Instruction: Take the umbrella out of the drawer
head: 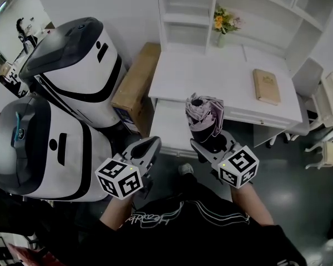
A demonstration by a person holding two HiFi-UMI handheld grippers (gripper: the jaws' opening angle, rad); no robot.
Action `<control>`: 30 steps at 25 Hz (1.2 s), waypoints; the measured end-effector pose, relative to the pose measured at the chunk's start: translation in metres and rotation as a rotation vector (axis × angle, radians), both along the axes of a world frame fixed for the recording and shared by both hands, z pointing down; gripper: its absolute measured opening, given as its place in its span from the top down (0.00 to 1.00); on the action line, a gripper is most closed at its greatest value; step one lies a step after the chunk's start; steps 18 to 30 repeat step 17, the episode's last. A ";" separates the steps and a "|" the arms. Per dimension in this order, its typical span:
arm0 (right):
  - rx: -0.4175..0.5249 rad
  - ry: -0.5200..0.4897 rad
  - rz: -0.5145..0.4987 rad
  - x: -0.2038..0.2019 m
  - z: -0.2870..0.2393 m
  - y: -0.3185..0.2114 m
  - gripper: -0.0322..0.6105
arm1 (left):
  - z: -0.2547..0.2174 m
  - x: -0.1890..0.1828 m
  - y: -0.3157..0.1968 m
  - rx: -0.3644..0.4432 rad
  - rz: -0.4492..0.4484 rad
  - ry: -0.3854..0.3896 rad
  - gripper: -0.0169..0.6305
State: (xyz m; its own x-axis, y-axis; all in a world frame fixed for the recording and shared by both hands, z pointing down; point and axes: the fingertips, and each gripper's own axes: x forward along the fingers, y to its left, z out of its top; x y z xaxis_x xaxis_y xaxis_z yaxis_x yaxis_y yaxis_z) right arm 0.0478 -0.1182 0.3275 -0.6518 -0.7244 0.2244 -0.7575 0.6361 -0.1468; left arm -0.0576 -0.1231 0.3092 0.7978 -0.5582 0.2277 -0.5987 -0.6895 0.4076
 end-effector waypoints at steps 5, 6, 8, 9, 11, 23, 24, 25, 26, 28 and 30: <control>-0.001 0.008 0.008 0.003 0.003 0.000 0.61 | 0.000 0.002 -0.002 0.003 0.013 0.003 0.94; -0.001 0.008 0.010 0.003 0.004 0.000 0.61 | 0.001 0.002 -0.002 0.003 0.014 0.004 0.94; 0.001 0.010 0.010 0.003 0.004 -0.002 0.62 | 0.003 0.003 -0.004 0.002 0.018 0.003 0.94; 0.003 0.013 0.010 0.004 0.005 -0.002 0.61 | 0.004 0.003 -0.006 0.000 0.020 0.001 0.94; 0.003 0.019 0.010 0.004 0.007 -0.004 0.61 | 0.007 0.005 -0.008 -0.003 0.024 0.000 0.94; -0.019 0.001 0.013 0.009 0.015 -0.010 0.61 | 0.012 0.012 -0.015 -0.006 0.039 -0.006 0.94; -0.019 0.001 0.013 0.009 0.015 -0.010 0.61 | 0.012 0.012 -0.015 -0.006 0.039 -0.006 0.94; -0.019 0.001 0.013 0.009 0.015 -0.010 0.61 | 0.012 0.012 -0.015 -0.006 0.039 -0.006 0.94; -0.019 0.001 0.013 0.009 0.015 -0.010 0.61 | 0.012 0.012 -0.015 -0.006 0.039 -0.006 0.94; -0.019 0.001 0.013 0.009 0.015 -0.010 0.61 | 0.012 0.012 -0.015 -0.006 0.039 -0.006 0.94; -0.019 0.001 0.013 0.009 0.015 -0.010 0.61 | 0.012 0.012 -0.015 -0.006 0.039 -0.006 0.94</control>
